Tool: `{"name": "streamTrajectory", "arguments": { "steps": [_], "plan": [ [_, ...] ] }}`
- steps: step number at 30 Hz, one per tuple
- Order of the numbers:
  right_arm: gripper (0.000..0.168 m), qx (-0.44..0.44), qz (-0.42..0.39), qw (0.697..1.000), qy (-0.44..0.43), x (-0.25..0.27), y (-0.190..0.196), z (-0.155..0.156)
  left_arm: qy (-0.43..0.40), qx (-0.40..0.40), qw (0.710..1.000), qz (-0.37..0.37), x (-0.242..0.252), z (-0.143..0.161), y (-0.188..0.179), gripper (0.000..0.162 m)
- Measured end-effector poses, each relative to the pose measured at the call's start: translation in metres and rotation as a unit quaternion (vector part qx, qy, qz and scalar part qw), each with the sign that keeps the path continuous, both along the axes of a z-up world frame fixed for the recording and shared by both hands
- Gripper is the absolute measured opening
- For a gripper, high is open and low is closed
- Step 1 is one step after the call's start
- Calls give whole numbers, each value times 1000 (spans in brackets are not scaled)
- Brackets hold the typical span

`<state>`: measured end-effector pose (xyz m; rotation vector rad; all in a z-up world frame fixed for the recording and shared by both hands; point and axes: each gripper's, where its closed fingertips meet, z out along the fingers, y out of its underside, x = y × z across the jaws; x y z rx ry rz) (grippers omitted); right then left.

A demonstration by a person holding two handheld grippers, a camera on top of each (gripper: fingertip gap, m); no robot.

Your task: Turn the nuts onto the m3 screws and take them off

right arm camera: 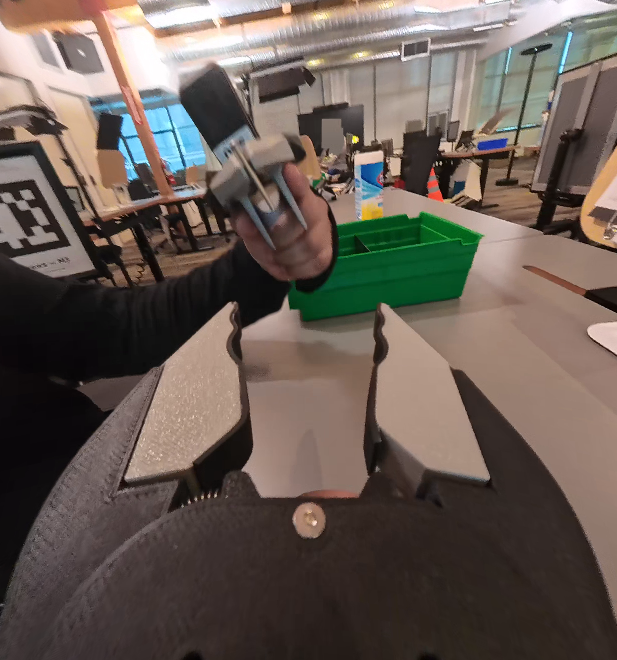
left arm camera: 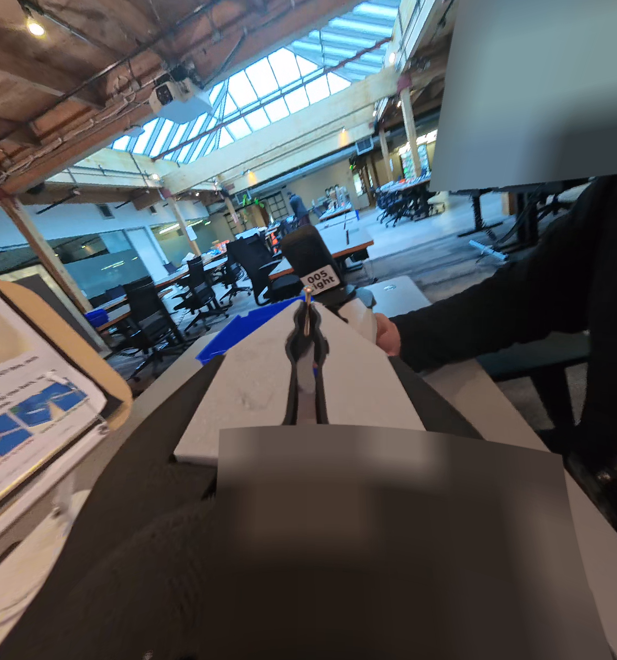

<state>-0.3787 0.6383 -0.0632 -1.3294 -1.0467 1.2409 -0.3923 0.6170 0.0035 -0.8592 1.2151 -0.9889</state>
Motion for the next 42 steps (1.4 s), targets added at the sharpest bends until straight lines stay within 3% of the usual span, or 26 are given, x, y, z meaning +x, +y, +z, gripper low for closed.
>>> {"name": "streamTrajectory", "arguments": {
  "steps": [5,11,20,24,28,32,36,42],
  "plan": [
    [69,20,10,1000,20,5,-5,10,-50,-39,997,-41,2,-9,-3,0],
    [41,10,56,996,75,4,-20,27,-56,-45,995,-62,7,-15,-7,0],
    [25,6,66,993,95,-3,-22,31,-56,-57,994,-78,13,-20,-9,0],
    [0,11,73,991,109,1,-25,35,-53,-60,994,-79,15,-23,-9,0],
    [0,9,74,991,112,3,-24,36,-56,-62,993,-77,16,-23,-7,0],
    [23,-5,74,992,105,1,-22,33,-57,-63,993,-77,16,-23,-7,0],
    [4,16,66,993,97,-1,-23,31,-54,-63,993,-79,18,-25,-7,0],
    [0,26,66,994,87,-2,-25,29,-54,-70,993,-77,18,-25,-5,0]
  ]
}}
